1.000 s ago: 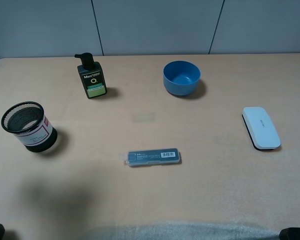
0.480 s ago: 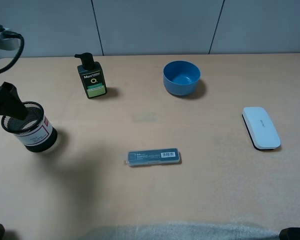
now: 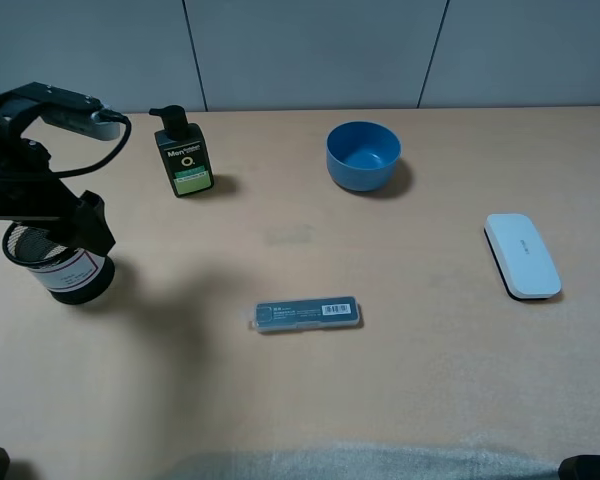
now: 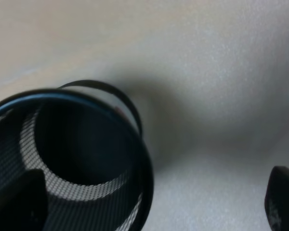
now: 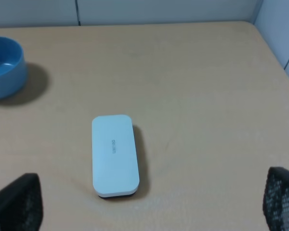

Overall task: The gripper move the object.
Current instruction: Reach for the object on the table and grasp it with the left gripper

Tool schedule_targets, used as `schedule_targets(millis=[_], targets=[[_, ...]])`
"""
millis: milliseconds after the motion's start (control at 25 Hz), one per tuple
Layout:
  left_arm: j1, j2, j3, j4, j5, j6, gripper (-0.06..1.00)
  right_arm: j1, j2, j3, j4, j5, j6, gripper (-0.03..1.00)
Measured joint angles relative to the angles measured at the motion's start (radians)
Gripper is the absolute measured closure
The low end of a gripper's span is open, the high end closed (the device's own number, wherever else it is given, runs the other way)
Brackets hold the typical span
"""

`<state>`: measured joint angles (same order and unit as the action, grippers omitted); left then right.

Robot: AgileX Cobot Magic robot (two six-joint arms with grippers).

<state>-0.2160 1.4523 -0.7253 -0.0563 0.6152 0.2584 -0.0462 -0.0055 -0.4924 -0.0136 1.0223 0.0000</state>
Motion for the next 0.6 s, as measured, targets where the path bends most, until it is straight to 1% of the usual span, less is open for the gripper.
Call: schedule_targets(millis=[360,600], targets=[[-0.011,0.132,0.0,-0.002,-0.038,0.016,0.04,0.0,0.0,0.0,0.0,0.0,0.0,0.27],[-0.011,0.158,0.0,0.017,-0.055,0.022,0.06,0.0,0.0,0.0,0.0,0.0,0.0,0.27]])
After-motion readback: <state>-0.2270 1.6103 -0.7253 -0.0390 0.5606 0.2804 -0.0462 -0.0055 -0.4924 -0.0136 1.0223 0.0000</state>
